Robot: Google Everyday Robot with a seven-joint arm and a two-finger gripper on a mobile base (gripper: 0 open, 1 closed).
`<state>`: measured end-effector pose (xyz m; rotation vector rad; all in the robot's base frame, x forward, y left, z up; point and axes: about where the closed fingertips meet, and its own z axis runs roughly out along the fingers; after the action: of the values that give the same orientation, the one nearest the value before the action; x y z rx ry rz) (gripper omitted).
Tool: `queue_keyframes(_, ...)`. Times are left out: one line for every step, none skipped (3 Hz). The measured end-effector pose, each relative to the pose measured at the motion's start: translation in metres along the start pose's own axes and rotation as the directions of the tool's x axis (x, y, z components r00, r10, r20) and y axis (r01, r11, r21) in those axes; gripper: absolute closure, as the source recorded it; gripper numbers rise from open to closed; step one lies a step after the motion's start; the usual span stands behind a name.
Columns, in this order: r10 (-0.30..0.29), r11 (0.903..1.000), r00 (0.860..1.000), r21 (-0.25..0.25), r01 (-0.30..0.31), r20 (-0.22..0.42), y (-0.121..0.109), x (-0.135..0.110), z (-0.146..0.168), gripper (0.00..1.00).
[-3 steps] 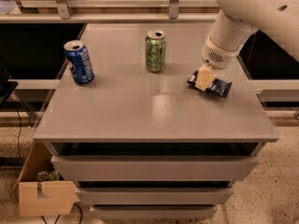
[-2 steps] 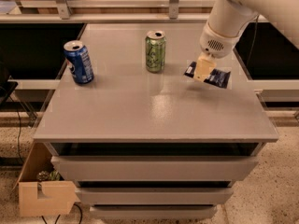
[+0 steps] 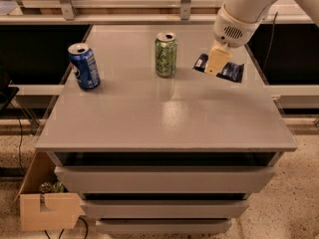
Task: Move rxbar blueberry near pepsi can
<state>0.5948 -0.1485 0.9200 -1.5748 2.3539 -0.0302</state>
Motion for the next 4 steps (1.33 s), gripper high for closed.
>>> queue_keyframes(-0.100, 0.9949, 0.995, 0.012, 0.100, 0.028, 0.011, -0.019, -0.003, 1.00)
queue_keyframes(-0.283, 0.9590, 0.958, 0.021, 0.283, 0.047, 0.038, -0.057, -0.005, 1.00)
queue_keyframes(-0.451, 0.8922, 0.890, 0.008, 0.452, 0.067, 0.069, -0.100, 0.001, 1.00)
queue_keyframes(-0.451, 0.8922, 0.890, 0.008, 0.452, 0.067, 0.069, -0.100, 0.001, 1.00)
